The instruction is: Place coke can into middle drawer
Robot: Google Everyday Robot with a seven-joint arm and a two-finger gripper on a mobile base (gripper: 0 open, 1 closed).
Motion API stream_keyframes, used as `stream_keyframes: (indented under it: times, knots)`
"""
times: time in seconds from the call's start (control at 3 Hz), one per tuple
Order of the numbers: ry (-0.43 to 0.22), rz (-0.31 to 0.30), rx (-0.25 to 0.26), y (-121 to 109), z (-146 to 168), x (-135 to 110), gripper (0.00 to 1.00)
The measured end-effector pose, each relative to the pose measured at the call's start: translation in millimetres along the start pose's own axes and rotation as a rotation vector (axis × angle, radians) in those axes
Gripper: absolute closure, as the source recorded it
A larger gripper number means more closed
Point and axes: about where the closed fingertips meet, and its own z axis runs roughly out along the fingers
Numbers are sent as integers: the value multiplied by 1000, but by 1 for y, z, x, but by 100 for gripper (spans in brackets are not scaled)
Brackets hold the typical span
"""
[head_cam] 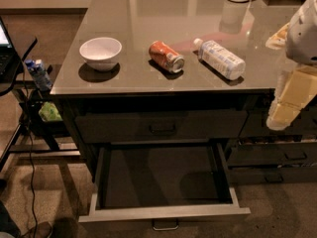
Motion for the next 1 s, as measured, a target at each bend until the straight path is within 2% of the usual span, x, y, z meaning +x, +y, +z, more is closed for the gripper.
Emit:
stream_keyframes:
  times: [0.33,0.67,1.0]
  knots:
    - [-3,2,14,-5,1,-11,0]
    - [-1,-15,9,-14,10,-42,0]
    - [-11,-57,-17,-19,24,-82,0]
